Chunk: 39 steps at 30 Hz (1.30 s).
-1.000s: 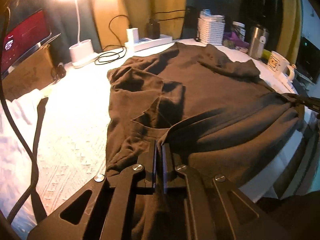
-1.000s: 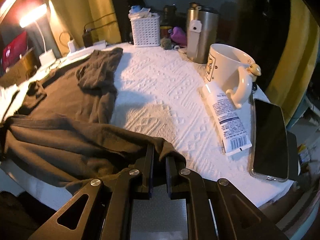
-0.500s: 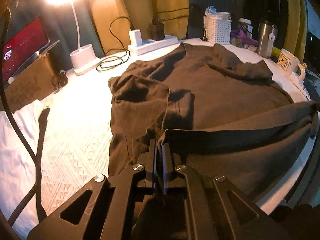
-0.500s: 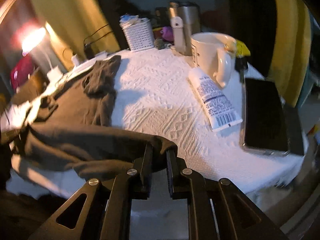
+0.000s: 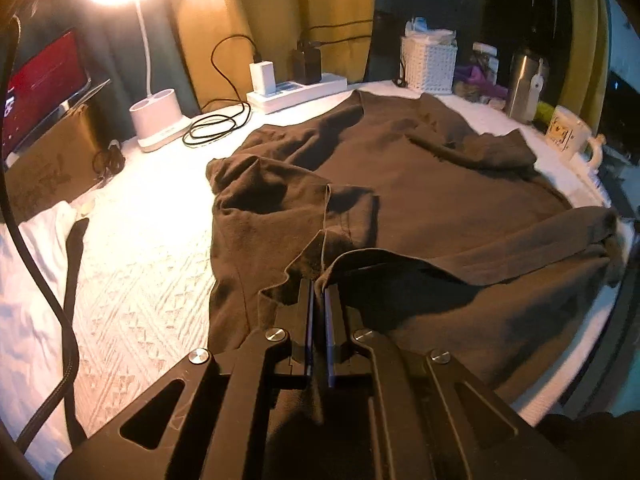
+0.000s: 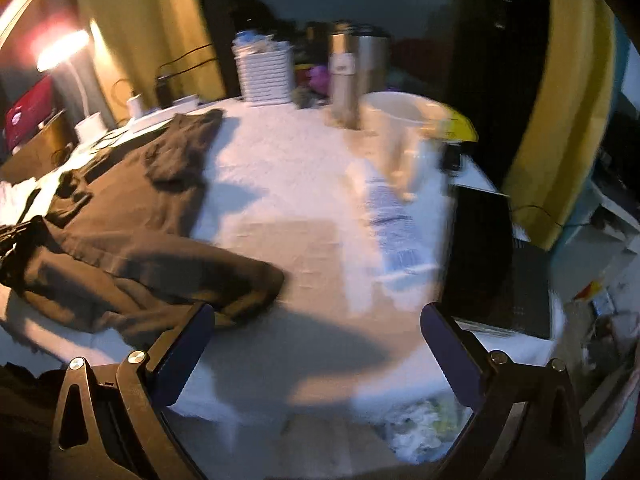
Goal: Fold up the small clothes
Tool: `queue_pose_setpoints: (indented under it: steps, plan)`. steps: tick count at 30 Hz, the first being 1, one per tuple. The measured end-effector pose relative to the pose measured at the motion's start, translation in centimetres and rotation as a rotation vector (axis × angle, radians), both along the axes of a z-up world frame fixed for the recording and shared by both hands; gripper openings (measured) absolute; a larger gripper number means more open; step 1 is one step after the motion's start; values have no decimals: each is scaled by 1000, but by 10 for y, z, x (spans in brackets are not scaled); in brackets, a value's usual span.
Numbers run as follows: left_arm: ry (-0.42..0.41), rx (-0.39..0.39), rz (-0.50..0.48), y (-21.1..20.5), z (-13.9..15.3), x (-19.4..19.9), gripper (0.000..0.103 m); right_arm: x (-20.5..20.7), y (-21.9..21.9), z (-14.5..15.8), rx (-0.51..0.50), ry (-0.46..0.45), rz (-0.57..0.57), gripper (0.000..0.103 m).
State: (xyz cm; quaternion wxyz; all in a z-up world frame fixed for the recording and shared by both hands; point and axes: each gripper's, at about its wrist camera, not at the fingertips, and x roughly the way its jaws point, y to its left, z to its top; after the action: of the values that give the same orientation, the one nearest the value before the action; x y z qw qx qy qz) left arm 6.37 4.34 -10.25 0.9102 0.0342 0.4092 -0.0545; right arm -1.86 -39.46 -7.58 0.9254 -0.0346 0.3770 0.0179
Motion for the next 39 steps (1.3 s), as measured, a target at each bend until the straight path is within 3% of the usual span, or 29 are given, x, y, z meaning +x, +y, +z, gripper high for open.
queue_pose_setpoints:
  steps: [4,6,8,10,15,16,17,18,19,20,21,24,25,30,35,39]
  plan:
    - [8,-28,-11,9,4,-17,9,8,53,-12,-72,-15,78,103]
    - [17,-22,-17,10,2,-23,22,12,80,-22,-168,-4,131,103]
    - [32,-36,-14,11,-3,-27,46,18,95,-34,-254,15,153,103]
    - [42,-43,-12,10,-8,-28,46,21,103,-41,-332,13,157,103]
    - [79,-7,-15,3,-25,-18,46,34,107,-40,-453,-35,149,102]
    - [85,-4,-15,3,-27,-17,46,37,107,-39,-453,-37,148,97]
    - [83,2,-19,1,-29,-16,46,39,106,-36,-437,-40,151,84]
    - [78,9,-21,-1,-29,-17,45,40,105,-32,-416,-50,156,78]
    - [70,8,-24,-1,-29,-18,43,41,103,-28,-391,-62,149,61]
    - [65,1,-35,-3,-29,-19,28,45,101,-27,-379,-66,132,25]
    - [71,-1,-45,-5,-30,-19,22,48,96,-27,-351,-61,121,15]
    - [55,18,-62,-8,-27,-22,5,49,85,-18,-217,-80,115,9]
    - [47,13,-63,-7,-24,-24,5,46,81,-12,-178,-100,108,4]
    - [-31,-17,-56,-2,3,-35,4,37,63,10,-38,-169,74,0]
    - [-94,-20,-74,-1,25,-45,5,30,58,24,-35,-192,59,0]
    - [-102,-23,-54,5,26,-40,4,28,72,9,-122,-142,103,0]
